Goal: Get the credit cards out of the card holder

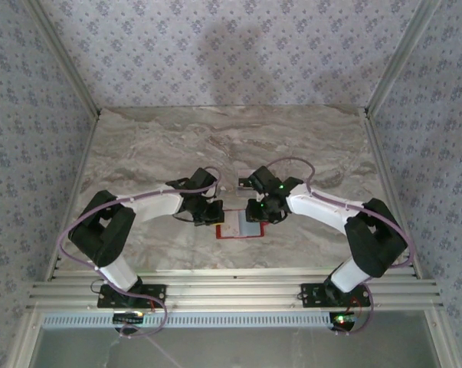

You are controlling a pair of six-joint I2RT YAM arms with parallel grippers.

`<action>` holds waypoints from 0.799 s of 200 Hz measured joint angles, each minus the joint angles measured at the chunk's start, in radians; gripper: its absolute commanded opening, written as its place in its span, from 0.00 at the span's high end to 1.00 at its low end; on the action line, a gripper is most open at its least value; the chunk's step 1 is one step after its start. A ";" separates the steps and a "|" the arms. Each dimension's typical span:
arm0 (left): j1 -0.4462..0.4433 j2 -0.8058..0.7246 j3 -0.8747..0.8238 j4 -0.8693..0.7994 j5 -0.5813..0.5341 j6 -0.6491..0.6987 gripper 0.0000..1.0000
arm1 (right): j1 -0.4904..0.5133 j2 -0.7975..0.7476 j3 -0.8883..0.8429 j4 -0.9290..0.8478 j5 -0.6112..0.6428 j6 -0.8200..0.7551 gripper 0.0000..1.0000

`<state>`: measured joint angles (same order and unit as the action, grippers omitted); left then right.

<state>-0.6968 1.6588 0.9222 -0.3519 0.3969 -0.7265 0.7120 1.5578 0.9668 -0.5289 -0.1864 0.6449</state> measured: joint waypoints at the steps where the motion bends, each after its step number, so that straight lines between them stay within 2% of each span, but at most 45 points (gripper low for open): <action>1: 0.000 0.000 0.001 0.000 0.000 0.000 0.96 | 0.000 0.000 -0.001 0.003 -0.004 0.002 0.70; 44: -0.005 0.040 0.018 -0.004 0.000 0.008 0.96 | -0.001 0.026 -0.002 0.119 -0.114 0.033 0.66; 75: -0.005 0.062 0.018 0.000 0.008 0.012 0.96 | -0.005 0.076 -0.002 0.184 -0.177 0.047 0.66; 160: -0.005 0.063 0.018 0.000 0.008 0.019 0.96 | -0.008 0.154 -0.006 0.260 -0.241 0.056 0.68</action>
<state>-0.7017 1.7218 0.9405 -0.3519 0.4046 -0.7071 0.7044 1.7119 0.9604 -0.2691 -0.4278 0.7006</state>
